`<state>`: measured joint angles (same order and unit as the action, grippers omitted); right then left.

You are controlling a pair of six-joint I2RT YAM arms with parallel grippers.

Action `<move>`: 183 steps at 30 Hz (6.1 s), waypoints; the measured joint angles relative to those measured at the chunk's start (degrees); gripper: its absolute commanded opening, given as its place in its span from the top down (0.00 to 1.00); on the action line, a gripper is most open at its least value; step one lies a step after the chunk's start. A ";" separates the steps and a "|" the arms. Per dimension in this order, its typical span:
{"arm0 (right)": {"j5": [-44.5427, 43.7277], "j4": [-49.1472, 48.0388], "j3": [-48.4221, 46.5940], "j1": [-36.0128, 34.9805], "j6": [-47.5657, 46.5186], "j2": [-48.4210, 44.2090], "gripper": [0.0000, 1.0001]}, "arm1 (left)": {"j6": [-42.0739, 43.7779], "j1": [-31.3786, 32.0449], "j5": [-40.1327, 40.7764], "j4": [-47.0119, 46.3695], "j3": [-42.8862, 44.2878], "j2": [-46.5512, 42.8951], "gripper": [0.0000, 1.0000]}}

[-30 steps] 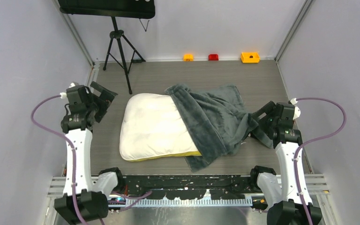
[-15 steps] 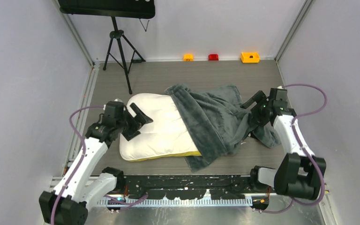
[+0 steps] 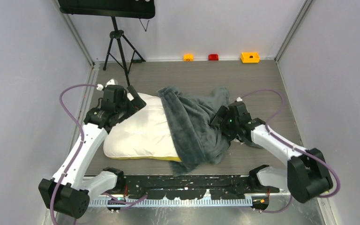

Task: Remove the pillowcase from the pillow

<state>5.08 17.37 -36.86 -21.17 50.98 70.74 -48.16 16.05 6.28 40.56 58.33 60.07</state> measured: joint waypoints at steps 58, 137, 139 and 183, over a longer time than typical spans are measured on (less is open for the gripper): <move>9.84 4.83 0.52 -1.90 -8.90 -6.45 1.00 | -28.20 -1.07 -9.11 -9.29 -26.49 -1.64 1.00; -15.96 10.58 -5.40 -11.21 -15.23 9.57 0.65 | 22.95 40.26 6.82 13.99 11.28 32.20 0.20; -17.05 10.56 -5.40 -11.34 -15.30 9.66 0.90 | 21.40 40.48 9.03 15.04 12.07 33.92 0.44; -26.36 23.52 -61.83 12.02 -17.81 9.03 1.00 | 10.91 -0.85 -8.61 5.07 38.01 36.85 1.00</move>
<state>-21.28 40.88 -98.70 -9.15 33.17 79.77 -37.26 15.20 -2.33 45.63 96.33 96.92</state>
